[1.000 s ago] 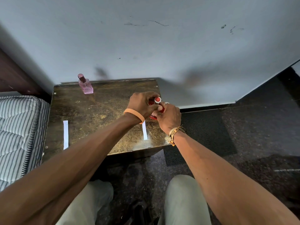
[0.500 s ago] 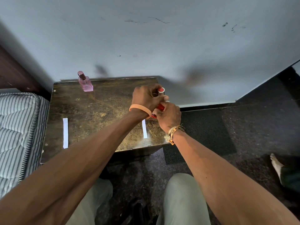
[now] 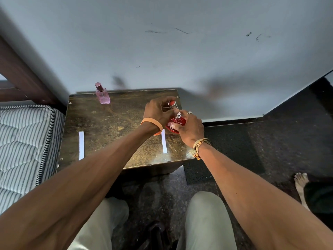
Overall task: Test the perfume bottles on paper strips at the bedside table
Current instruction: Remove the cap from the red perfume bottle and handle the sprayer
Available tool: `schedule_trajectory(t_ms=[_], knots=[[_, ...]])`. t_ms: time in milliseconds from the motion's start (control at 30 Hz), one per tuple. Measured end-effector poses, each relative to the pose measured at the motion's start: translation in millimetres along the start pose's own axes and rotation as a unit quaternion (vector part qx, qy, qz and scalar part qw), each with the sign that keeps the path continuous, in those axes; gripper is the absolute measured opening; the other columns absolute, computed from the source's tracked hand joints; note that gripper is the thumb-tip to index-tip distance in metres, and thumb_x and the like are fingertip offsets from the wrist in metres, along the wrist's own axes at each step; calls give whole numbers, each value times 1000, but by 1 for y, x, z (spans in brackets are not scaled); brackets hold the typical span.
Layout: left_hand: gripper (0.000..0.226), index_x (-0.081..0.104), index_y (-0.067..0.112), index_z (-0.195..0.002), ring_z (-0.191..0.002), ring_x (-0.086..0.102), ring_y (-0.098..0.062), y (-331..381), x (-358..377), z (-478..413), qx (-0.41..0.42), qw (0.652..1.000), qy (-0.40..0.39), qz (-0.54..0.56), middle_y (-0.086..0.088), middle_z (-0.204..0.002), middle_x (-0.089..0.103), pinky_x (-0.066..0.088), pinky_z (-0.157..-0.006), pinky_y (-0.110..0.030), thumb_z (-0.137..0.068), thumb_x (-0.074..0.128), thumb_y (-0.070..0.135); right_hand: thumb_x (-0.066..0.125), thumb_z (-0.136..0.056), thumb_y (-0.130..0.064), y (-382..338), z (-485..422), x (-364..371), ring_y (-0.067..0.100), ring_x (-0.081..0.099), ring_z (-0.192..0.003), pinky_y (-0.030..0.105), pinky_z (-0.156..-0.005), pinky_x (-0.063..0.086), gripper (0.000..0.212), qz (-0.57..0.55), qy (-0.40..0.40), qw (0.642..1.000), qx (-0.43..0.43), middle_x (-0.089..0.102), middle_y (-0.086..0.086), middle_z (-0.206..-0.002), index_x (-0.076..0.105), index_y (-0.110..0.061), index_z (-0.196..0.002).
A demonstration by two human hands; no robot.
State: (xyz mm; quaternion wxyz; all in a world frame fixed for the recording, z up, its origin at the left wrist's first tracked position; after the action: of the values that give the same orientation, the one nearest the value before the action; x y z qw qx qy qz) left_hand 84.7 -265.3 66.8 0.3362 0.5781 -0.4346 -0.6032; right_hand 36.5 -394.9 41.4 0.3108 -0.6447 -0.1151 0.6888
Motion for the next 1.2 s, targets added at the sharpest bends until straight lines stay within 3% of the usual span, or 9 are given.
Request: schedule_trajectory(t_ms=[133, 333, 400, 500, 600, 767, 967, 1067, 1200], knots=[[44, 70, 21, -111, -86, 68, -8, 4, -6, 4, -6, 1000, -14, 1, 8, -96, 69, 56, -87, -27, -71, 78, 4, 77, -83, -32, -1, 2, -2, 24, 64, -109, 37, -93, 52, 50, 5, -20, 1000, -17, 70, 5, -115, 59, -22, -128], [50, 66, 21, -114, -85, 69, -8, 5, -19, 5, -22, 1000, -15, -4, 0, -101, 73, 57, -83, -26, -69, 80, 4, 75, -79, -23, -16, 4, -21, 20, 62, -95, 41, -88, 57, 68, -17, 17, 999, -40, 65, 7, -124, 48, -21, -141], [44, 69, 16, -108, -85, 69, -9, 10, -26, 6, -13, 1000, -15, -5, 0, -98, 73, 57, -84, -26, -68, 80, 2, 70, -81, -16, -23, 9, -38, 21, 60, -101, 39, -90, 55, 58, -51, 66, 994, -64, 64, 7, -117, 53, -20, -138], [39, 71, 13, -100, -85, 69, -10, 20, -39, 4, -1, 1000, -20, -10, -1, -94, 73, 57, -83, -30, -65, 83, 2, 62, -89, -12, -47, 13, -56, 12, 62, -85, 33, -85, 56, 36, -115, 94, 984, -104, 69, 1, -102, 65, -14, -125], [35, 72, 14, -95, -86, 71, -13, 24, -56, 0, -3, 1000, -10, 4, -2, -92, 74, 59, -81, -34, -64, 83, 3, 60, -92, -11, -75, 11, -51, 6, 65, -83, 28, -80, 57, 25, -135, 66, 978, -143, 74, -4, -100, 72, -17, -113], [36, 72, 16, -97, -86, 70, -13, 10, -90, -3, -5, 999, 23, -40, 0, -92, 74, 57, -83, -33, -63, 85, 12, 56, -89, -6, -102, 2, -23, 5, 68, -81, 20, -68, 57, 36, -174, 23, 975, -134, 74, -13, -91, 73, -25, -113], [33, 70, 11, -91, -81, 70, -16, -42, -118, 4, -56, 995, 44, -74, -5, -87, 73, 58, -79, -34, -62, 85, 9, 53, -85, -5, -126, -1, 40, 2, 58, -64, 18, -56, 42, 39, -172, -66, 974, -132, 74, -9, -87, 74, -27, -109], [30, 72, 13, -90, -78, 69, -12, -74, -128, 14, -89, 988, 57, -116, -3, -87, 74, 56, -77, -27, -63, 85, 10, 53, -87, -3, -129, -2, 74, 2, 56, -64, 12, -51, 38, 37, -152, -100, 976, -122, 74, -5, -92, 75, -22, -110], [27, 73, 15, -83, -76, 70, -14, -121, -129, 26, -129, 981, 58, -132, -2, -82, 74, 58, -77, -35, -61, 85, 6, 52, -92, -8, -127, 4, 117, 10, 59, -73, 15, -53, 36, 31, -117, -143, 976, -113, 74, 1, -97, 74, -18, -111]])
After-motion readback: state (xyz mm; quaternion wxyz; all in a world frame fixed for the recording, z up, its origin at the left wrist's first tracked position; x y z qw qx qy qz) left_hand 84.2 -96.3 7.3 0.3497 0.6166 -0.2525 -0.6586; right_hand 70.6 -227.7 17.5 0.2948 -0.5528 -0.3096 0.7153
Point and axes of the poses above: each hand's wrist, its own z-axis away from the middle knuckle, its own x-axis out of the palm, y = z × x, the point moved 7 cm from there along -z, towards the middle knuckle
